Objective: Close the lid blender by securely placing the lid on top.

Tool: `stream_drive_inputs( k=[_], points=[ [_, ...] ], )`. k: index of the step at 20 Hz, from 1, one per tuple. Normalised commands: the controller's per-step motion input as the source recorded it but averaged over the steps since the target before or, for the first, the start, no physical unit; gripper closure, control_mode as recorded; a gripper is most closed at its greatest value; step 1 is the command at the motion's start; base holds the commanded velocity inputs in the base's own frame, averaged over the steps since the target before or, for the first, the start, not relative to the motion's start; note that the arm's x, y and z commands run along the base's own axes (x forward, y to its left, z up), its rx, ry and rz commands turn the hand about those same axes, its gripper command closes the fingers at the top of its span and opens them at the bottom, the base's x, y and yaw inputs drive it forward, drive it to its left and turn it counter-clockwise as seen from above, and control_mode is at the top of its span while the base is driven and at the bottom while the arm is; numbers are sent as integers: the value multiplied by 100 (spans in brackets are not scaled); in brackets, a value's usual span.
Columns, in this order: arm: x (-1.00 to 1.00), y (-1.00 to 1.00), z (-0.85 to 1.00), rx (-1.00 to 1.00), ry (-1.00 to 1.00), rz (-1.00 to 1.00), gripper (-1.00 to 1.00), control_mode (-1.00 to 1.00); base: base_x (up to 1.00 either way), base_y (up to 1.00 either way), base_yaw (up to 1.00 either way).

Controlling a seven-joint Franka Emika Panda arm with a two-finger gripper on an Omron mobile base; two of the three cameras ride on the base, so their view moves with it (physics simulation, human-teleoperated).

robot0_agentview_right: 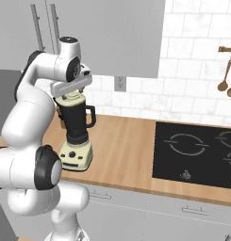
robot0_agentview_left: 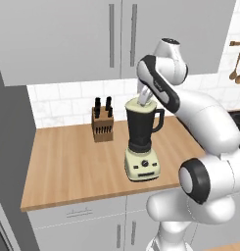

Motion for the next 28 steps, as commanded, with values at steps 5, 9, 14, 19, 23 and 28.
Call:
stream_drive_inputs(
  k=[5,9,14,19,23,28],
  points=[
    [-51,-10,10,8,-23,-1,-100,-100,0,0,0],
    [-100,-69,0,13,-35,-1,-100,-100,0,0,0],
    [-100,-97,-5,10,-27,0,-100,-100,0,0,0],
    [-100,-100,-44,0,-10,0,-100,-100,0,0,0],
    [-100,-100,-43,1,-9,0,-100,-100,0,0,0],
    [-93,-59,31,19,-49,0,-100,-100,0,0,0]
  ],
)
